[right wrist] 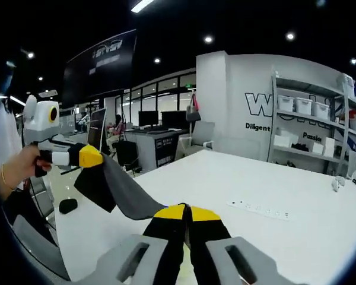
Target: Fold the garment on the visible template until the final outline fits inside the template.
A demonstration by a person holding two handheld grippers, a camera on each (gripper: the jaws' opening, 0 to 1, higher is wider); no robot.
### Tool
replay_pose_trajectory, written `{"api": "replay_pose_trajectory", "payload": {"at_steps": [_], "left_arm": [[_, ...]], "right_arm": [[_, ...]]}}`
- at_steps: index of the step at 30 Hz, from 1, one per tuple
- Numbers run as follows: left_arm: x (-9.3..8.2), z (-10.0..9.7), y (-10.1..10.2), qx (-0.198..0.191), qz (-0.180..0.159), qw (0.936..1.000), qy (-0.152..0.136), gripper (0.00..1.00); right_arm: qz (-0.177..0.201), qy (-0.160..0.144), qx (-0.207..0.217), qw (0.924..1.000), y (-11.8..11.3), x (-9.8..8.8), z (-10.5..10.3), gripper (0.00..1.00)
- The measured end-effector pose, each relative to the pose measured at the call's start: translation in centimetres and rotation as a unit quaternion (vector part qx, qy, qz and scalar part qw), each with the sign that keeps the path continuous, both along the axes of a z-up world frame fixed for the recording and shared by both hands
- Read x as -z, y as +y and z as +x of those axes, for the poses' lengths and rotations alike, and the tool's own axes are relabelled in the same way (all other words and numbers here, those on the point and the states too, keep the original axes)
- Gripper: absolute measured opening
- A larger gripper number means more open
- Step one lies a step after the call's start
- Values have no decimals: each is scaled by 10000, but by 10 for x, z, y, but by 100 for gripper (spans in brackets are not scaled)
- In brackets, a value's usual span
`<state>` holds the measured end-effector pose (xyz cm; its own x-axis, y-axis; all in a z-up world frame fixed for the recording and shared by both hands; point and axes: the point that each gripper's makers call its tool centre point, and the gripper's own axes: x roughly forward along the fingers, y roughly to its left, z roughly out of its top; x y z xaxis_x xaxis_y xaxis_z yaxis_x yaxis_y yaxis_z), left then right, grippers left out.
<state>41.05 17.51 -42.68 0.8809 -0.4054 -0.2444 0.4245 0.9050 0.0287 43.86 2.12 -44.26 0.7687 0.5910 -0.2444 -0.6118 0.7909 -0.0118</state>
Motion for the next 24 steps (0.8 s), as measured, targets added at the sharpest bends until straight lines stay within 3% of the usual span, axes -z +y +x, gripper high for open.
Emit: {"api": "replay_pose_trajectory", "payload": {"at_steps": [8,15,21,24], "left_arm": [[-6,0,-6,76,-91,9999,-87,0],[-13,-2,-9,133,-206,9995,-174,0],[-11,-4,-8,115,-154,9997,-149,0],[-7,-3,-6,79,-77,9999,-89,0]], "right_arm": [[86,-343,-74,9993,3,-38,0,0],[386,-844,-176,9955,7,-89,-7,0],[762,-838,-621,9916,28,-108,-18,0],[713,-841,-778,9908,41,-106,-22,0]]}}
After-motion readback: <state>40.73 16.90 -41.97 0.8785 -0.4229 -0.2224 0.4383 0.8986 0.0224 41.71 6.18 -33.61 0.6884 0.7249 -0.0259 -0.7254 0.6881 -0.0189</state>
